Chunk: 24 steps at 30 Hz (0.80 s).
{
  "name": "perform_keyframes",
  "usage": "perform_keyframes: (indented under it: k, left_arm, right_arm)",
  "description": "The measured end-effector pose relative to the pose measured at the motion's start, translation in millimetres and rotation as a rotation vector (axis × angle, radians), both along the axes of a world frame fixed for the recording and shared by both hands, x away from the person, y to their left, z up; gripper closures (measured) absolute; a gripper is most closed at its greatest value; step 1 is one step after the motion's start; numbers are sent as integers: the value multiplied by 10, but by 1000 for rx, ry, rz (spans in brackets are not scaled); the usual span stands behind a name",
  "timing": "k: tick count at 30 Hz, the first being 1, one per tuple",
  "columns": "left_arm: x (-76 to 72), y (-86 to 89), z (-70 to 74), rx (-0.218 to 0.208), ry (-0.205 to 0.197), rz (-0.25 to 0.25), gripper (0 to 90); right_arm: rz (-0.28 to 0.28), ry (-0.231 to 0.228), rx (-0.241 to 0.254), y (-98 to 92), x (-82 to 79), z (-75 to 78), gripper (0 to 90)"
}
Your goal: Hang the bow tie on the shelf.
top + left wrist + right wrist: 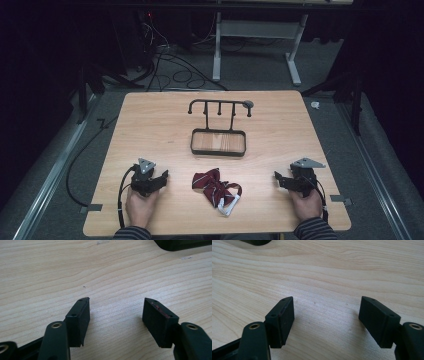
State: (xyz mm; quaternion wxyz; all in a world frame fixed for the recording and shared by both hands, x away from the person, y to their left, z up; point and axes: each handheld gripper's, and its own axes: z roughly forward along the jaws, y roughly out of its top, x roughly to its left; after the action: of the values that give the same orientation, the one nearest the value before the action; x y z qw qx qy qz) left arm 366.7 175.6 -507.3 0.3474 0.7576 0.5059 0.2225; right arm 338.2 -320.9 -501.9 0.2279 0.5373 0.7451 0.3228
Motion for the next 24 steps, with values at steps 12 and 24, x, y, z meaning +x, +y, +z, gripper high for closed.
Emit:
perform_keyframes:
  k: [12,24]
  left_arm:
    - [1,-1,0,0,1,-4,386]
    - [23,4,22,5,21,-11,397]
  right_arm:
    - [0,-1,-16,16,-2,-1,297]
    - [1,2,-11,10,-1,1,297]
